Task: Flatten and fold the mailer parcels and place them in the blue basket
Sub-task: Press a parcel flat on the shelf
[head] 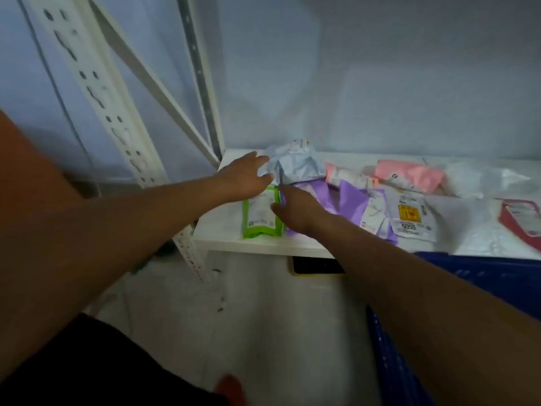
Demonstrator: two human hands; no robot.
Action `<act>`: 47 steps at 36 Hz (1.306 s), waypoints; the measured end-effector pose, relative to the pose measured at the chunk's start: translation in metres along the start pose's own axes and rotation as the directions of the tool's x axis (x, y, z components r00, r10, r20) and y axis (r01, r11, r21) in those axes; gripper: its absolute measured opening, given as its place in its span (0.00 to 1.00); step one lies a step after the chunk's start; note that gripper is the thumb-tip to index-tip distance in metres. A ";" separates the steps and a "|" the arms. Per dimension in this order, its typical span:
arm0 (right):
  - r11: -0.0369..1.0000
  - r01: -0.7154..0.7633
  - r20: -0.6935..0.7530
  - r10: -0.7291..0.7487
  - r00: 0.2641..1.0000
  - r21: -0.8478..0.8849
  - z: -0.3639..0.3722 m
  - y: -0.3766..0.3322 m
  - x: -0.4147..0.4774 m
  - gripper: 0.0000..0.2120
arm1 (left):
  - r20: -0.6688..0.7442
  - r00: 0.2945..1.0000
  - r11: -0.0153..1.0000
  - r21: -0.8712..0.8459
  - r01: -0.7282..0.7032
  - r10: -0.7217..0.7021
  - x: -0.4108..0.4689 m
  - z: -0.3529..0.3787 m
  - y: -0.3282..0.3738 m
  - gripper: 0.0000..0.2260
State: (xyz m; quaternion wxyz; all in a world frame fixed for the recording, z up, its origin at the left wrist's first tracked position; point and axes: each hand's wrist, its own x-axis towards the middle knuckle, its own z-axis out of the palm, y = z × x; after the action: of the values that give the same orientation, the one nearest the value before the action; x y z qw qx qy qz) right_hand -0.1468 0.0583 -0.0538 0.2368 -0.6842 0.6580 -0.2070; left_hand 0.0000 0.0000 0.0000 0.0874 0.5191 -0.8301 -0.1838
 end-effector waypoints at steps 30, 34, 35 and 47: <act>0.957 0.006 -0.101 -0.037 0.994 -0.289 0.095 0.015 0.073 0.45 | -0.099 0.995 1.000 -0.001 -0.026 0.025 0.018 0.100 -0.091 0.22; 0.969 -0.026 -0.050 0.014 0.999 -0.246 0.102 0.016 0.067 0.38 | -0.109 0.993 0.999 -0.006 -0.033 0.032 0.012 0.097 -0.094 0.22; 0.964 -0.007 -0.020 0.002 1.000 -0.267 0.103 0.016 0.066 0.35 | -0.118 0.992 0.999 -0.010 -0.037 0.035 0.011 0.094 -0.095 0.22; 0.928 0.135 0.004 -0.142 0.990 -0.349 0.079 0.019 0.062 0.35 | 0.005 0.996 0.996 -0.020 -0.090 0.090 0.004 0.075 -0.116 0.30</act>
State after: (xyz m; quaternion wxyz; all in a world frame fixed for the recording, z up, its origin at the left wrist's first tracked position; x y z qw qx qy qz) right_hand -0.1124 0.0004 -0.1303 0.0899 -0.7577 0.6368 -0.1109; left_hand 0.0690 -0.0328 -0.1145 0.0983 0.4797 -0.8511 -0.1894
